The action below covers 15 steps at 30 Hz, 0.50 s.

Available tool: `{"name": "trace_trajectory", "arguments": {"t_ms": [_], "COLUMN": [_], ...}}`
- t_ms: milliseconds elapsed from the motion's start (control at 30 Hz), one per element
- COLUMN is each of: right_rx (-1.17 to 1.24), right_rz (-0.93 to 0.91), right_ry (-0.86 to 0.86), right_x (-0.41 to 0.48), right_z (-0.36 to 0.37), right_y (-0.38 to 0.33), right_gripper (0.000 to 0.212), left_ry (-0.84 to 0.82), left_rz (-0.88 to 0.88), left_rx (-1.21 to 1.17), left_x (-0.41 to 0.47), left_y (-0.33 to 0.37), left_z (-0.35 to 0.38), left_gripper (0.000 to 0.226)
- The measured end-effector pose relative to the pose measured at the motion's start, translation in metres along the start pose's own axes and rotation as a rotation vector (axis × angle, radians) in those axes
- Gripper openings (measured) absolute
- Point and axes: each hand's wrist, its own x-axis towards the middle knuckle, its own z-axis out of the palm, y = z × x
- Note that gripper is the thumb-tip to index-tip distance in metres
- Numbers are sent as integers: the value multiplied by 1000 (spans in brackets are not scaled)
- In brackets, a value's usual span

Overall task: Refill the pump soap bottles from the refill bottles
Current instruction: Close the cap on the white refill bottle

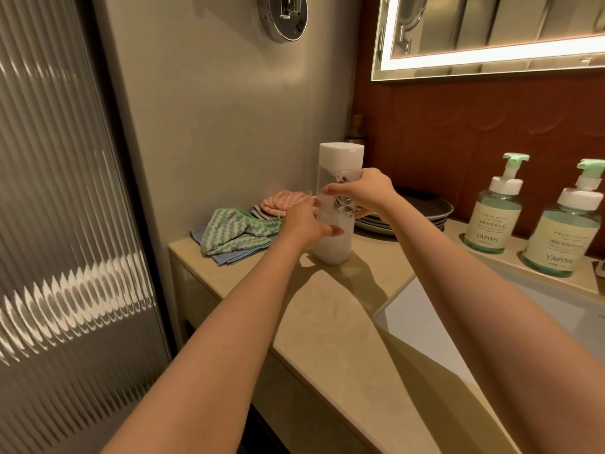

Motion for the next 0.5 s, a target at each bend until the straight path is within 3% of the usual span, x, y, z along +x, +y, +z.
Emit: {"name": "trace_trajectory", "arguments": {"t_ms": [267, 500], "right_rx": [-36, -42], "right_rz": [2, 64], "right_ry": [67, 11], "right_x": [24, 23], "right_z": [14, 23], "right_y": [14, 25], "right_gripper": [53, 45], "left_ry": [5, -23], "left_rz": [-61, -75], "left_rx": [40, 152], "left_x": [29, 35], "left_y": [-2, -2], "left_z": [9, 10], "left_gripper": [71, 68]}}
